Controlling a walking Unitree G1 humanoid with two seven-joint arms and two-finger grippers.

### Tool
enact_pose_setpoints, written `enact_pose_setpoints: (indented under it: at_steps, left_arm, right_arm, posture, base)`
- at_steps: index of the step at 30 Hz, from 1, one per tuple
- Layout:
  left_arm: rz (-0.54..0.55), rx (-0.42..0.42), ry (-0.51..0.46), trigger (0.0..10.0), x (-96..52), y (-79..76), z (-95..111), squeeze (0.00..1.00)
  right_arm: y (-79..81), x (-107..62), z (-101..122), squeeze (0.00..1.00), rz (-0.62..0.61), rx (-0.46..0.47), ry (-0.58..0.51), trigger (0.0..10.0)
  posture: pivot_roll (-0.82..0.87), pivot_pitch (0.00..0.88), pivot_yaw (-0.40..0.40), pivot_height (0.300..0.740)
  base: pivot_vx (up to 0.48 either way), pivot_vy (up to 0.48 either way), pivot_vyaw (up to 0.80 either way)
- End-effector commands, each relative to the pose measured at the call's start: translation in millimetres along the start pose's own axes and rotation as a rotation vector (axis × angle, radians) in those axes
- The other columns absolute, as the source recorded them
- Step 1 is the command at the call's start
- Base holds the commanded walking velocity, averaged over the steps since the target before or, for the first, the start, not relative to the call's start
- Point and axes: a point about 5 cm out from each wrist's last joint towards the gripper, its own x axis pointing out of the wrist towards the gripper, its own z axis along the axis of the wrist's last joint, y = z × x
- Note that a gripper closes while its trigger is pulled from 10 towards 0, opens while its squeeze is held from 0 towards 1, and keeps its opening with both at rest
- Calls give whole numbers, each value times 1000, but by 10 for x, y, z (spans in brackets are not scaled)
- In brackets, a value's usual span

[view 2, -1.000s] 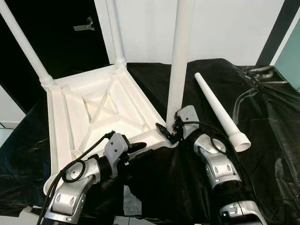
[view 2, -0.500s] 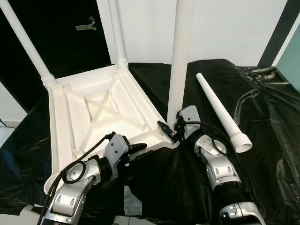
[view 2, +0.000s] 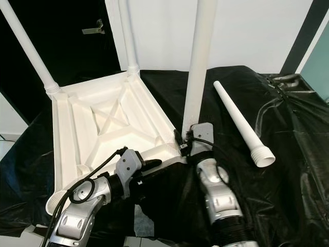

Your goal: Building children table

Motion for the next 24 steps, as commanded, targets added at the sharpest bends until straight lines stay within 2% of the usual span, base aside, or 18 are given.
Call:
enact_pose_setpoints:
  at_steps: [1, 17, 18, 24]
  left_arm:
    - [130, -4, 14, 10000, -14, 50, -23, 0]
    - [138, 4, 15, 10000, -27, 95, 0, 0]
    - [139, 3, 12, 10000, -23, 94, 5, 0]
    - [139, 1, 6, 10000, -15, 84, 12, 0]
  right_arm:
    - [-8, -68, -177, 0, -101, 19, 100, 10000]
    - [100, -57, -62, 0, -25, 58, 33, 10000]
    - [102, -56, -45, 1000, -19, 49, 25, 10000]
    - [122, -84, 4, 1000, 34, 49, -3, 10000]
  posture:
    - [38, 0, 32, 740]
    - [36, 0, 39, 740]
    - [35, 0, 39, 740]
    - [38, 0, 37, 740]
  base:
    - [0, 0, 0]
    - [0, 0, 0]
    - [0, 0, 0]
    - [0, 0, 0]
